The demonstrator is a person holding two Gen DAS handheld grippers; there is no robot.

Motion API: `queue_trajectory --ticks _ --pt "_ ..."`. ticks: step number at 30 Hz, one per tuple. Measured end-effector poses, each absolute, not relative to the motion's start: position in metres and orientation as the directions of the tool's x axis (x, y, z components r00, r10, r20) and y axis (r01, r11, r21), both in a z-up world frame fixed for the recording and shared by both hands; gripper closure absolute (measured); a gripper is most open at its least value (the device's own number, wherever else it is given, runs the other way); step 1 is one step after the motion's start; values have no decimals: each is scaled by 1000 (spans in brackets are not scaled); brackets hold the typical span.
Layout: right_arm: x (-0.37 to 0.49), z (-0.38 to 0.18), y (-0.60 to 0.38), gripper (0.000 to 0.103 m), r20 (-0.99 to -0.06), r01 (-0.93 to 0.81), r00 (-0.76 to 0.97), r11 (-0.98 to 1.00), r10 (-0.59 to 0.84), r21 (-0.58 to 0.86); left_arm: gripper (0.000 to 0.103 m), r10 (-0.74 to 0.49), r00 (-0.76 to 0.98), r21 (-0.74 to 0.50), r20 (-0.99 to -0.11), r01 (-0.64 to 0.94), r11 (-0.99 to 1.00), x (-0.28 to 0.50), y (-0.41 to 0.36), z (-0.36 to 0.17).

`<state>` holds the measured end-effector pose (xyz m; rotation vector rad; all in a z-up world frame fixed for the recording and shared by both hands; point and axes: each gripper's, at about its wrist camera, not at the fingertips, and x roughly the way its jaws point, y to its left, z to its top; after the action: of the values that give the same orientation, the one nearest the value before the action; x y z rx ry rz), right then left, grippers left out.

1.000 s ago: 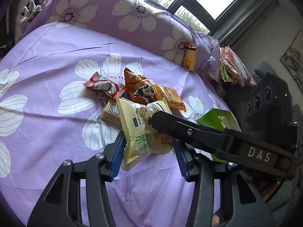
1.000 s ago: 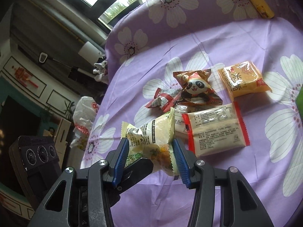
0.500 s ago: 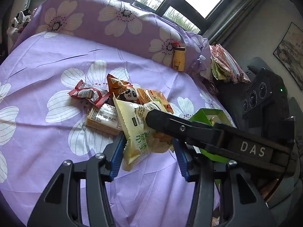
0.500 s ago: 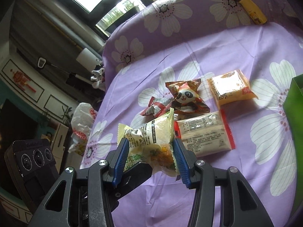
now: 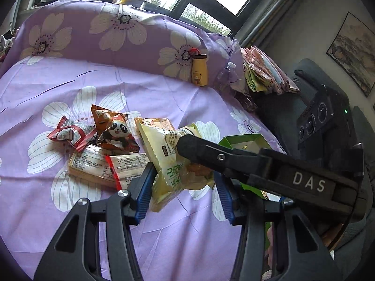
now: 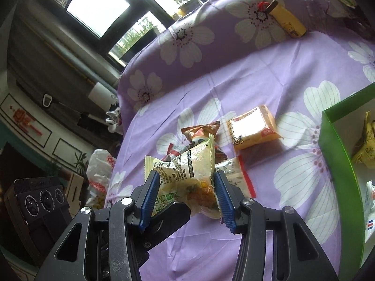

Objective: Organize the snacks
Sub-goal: 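Lift the cream bag with the right gripper and carry it over the box, then lower the cream bag into the box and open the right gripper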

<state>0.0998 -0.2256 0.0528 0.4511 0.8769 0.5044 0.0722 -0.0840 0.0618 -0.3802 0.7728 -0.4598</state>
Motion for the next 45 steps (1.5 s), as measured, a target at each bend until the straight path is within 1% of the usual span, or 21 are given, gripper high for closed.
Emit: queue_trajectory --ticks 5,12,20,25,37,45 --pt "98 58 -252 52 -595 -179 577 797 559 576 54 -570 600 -505 -562 296 810 80 -107 67" --pt "91 62 -298 51 -552 -109 643 777 531 621 54 -630 559 -514 -538 375 771 90 -145 73" --pt "80 67 -334 51 -537 -31 715 787 448 616 54 -675 508 -520 -535 431 737 101 -184 75" --pt "73 69 -353 51 -534 9 746 797 397 605 54 -687 478 -514 -547 457 726 105 -205 74" --pt "65 57 -403 51 -515 122 787 733 339 669 54 -717 407 -499 -566 522 691 114 -254 69" --pt "60 48 -428 51 -535 214 797 697 280 684 54 -738 344 -514 -581 547 660 120 -282 60"
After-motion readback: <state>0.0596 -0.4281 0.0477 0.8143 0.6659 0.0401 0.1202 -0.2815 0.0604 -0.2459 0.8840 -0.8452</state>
